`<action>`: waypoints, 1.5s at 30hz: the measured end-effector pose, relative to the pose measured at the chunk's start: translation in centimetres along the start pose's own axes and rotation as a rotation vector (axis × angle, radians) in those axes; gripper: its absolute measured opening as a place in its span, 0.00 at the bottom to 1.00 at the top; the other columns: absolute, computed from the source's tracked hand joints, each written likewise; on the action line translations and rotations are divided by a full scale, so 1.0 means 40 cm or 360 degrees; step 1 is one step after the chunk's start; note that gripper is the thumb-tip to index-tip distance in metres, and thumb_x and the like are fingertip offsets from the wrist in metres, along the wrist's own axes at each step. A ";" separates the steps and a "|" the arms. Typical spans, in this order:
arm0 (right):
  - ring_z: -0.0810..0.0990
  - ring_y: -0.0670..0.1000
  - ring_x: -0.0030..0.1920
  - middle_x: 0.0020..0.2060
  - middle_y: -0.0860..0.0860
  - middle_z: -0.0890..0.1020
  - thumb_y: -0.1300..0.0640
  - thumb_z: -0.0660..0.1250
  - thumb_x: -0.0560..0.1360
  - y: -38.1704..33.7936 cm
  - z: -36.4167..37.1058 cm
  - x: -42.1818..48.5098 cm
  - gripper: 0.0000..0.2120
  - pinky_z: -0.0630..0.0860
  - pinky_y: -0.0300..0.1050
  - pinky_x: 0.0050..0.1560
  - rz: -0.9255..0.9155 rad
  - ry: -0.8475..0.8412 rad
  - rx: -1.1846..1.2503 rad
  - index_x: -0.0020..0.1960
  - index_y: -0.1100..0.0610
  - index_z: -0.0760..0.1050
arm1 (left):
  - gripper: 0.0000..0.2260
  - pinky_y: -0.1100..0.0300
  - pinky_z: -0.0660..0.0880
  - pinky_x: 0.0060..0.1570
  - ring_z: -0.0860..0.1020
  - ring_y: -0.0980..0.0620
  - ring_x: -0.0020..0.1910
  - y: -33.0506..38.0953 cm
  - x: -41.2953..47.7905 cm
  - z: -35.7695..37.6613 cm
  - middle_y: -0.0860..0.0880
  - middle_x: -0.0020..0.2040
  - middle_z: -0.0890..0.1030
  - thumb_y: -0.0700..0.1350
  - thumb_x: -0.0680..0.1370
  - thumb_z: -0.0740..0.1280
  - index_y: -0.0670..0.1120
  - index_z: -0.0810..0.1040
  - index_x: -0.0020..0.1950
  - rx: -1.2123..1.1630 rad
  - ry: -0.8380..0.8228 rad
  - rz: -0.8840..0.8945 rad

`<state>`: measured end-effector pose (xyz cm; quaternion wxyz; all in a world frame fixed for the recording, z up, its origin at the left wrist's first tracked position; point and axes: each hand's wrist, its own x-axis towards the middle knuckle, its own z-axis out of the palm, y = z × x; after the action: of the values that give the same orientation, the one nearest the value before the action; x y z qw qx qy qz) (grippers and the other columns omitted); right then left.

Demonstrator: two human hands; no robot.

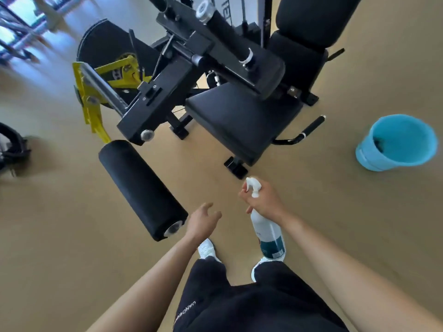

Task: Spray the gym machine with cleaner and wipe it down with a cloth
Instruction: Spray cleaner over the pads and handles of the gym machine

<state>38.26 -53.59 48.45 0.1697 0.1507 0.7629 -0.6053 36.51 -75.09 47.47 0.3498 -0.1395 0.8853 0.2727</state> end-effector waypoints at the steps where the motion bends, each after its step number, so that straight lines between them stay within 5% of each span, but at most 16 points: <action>1: 0.85 0.52 0.32 0.42 0.53 0.81 0.56 0.70 0.80 0.009 -0.040 -0.020 0.08 0.74 0.33 0.31 0.0010 0.0096 0.0077 0.47 0.57 0.73 | 0.22 0.58 0.71 0.57 0.76 0.52 0.63 0.057 -0.006 0.029 0.49 0.66 0.79 0.52 0.79 0.67 0.54 0.75 0.74 -0.0055 -0.0089 0.0099; 4: 0.86 0.52 0.35 0.41 0.52 0.82 0.52 0.70 0.80 0.039 -0.161 -0.070 0.09 0.73 0.31 0.33 0.0057 0.0361 0.0284 0.49 0.56 0.74 | 0.18 0.58 0.72 0.60 0.75 0.55 0.65 0.221 -0.029 0.124 0.54 0.65 0.80 0.57 0.75 0.68 0.57 0.81 0.65 -0.0060 -0.0385 0.0356; 8: 0.87 0.53 0.39 0.36 0.47 0.85 0.44 0.71 0.79 0.093 -0.341 -0.129 0.10 0.78 0.47 0.46 0.0111 0.0786 0.0511 0.48 0.48 0.74 | 0.24 0.52 0.74 0.67 0.78 0.55 0.64 0.391 -0.050 0.250 0.56 0.60 0.84 0.63 0.68 0.66 0.57 0.84 0.61 0.0021 -0.0693 0.0618; 12: 0.87 0.59 0.37 0.48 0.51 0.86 0.40 0.73 0.76 0.128 -0.520 -0.201 0.11 0.80 0.54 0.46 0.0060 0.1214 0.0976 0.47 0.45 0.75 | 0.21 0.64 0.76 0.54 0.82 0.55 0.52 0.549 -0.085 0.354 0.49 0.53 0.86 0.57 0.72 0.68 0.47 0.84 0.58 0.0087 -0.1060 0.0780; 16: 0.86 0.57 0.36 0.49 0.45 0.85 0.39 0.75 0.74 0.191 -0.682 -0.265 0.13 0.80 0.56 0.48 0.0126 0.1614 0.1376 0.48 0.46 0.77 | 0.24 0.53 0.80 0.55 0.85 0.51 0.51 0.699 -0.087 0.473 0.50 0.52 0.85 0.61 0.68 0.76 0.49 0.80 0.58 0.0420 -0.1424 0.0947; 22: 0.86 0.50 0.34 0.48 0.42 0.85 0.51 0.71 0.81 0.297 -0.921 -0.372 0.07 0.82 0.45 0.40 0.0232 0.2199 0.1761 0.54 0.52 0.76 | 0.20 0.52 0.83 0.53 0.86 0.54 0.48 0.978 -0.123 0.707 0.53 0.49 0.86 0.52 0.68 0.81 0.55 0.81 0.57 0.0741 -0.1576 0.1251; 27: 0.89 0.55 0.42 0.51 0.48 0.83 0.53 0.74 0.79 0.377 -1.104 -0.486 0.13 0.83 0.54 0.45 0.0321 0.2591 0.1930 0.60 0.55 0.75 | 0.23 0.58 0.83 0.48 0.85 0.56 0.46 1.208 -0.187 0.903 0.53 0.49 0.85 0.60 0.68 0.79 0.55 0.79 0.58 0.0986 -0.1788 0.1490; 30: 0.87 0.57 0.46 0.40 0.50 0.85 0.57 0.68 0.81 0.430 -1.186 -0.565 0.10 0.82 0.59 0.53 0.0314 0.2673 0.2128 0.57 0.56 0.68 | 0.26 0.58 0.82 0.46 0.85 0.56 0.45 1.335 -0.249 1.019 0.53 0.49 0.86 0.64 0.65 0.77 0.55 0.80 0.58 0.1129 -0.1912 0.1539; 32: 0.86 0.56 0.47 0.36 0.51 0.86 0.57 0.65 0.82 0.470 -1.232 -0.617 0.08 0.82 0.53 0.51 0.0288 0.2704 0.2278 0.58 0.56 0.66 | 0.24 0.60 0.80 0.41 0.85 0.56 0.43 1.408 -0.297 1.102 0.52 0.47 0.86 0.61 0.66 0.77 0.52 0.81 0.57 0.1232 -0.2017 0.1537; 37: 0.87 0.53 0.45 0.48 0.58 0.86 0.53 0.67 0.82 0.595 -1.377 -0.761 0.15 0.84 0.48 0.40 0.0319 0.2969 0.2402 0.64 0.58 0.70 | 0.24 0.57 0.80 0.45 0.86 0.52 0.45 1.553 -0.439 1.351 0.52 0.46 0.86 0.62 0.64 0.78 0.52 0.81 0.53 0.1542 -0.2106 0.1600; 41: 0.85 0.55 0.57 0.58 0.55 0.85 0.36 0.74 0.68 0.800 -1.518 -0.885 0.27 0.81 0.59 0.62 0.0393 0.3198 0.2339 0.61 0.47 0.74 | 0.26 0.52 0.82 0.49 0.86 0.51 0.46 1.627 -0.589 1.581 0.51 0.46 0.86 0.62 0.63 0.77 0.50 0.82 0.54 0.1654 -0.2206 0.1660; 43: 0.86 0.55 0.54 0.54 0.55 0.86 0.36 0.74 0.67 0.847 -1.601 -0.975 0.28 0.82 0.60 0.60 0.0415 0.3292 0.2329 0.59 0.50 0.74 | 0.24 0.59 0.82 0.45 0.86 0.53 0.44 1.658 -0.683 1.689 0.53 0.44 0.86 0.60 0.63 0.78 0.50 0.82 0.54 0.1687 -0.2252 0.1671; 45: 0.87 0.54 0.44 0.46 0.57 0.88 0.47 0.73 0.75 0.842 -1.685 -1.072 0.20 0.85 0.55 0.51 0.0376 0.3390 0.2318 0.58 0.57 0.71 | 0.21 0.59 0.82 0.45 0.86 0.52 0.46 1.691 -0.774 1.788 0.51 0.46 0.86 0.56 0.65 0.78 0.51 0.82 0.55 0.1747 -0.2287 0.1670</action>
<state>86.24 18.51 52.12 -0.5859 0.6785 0.0008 -0.4431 67.92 23.11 51.68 0.6469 0.6354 0.4206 -0.0306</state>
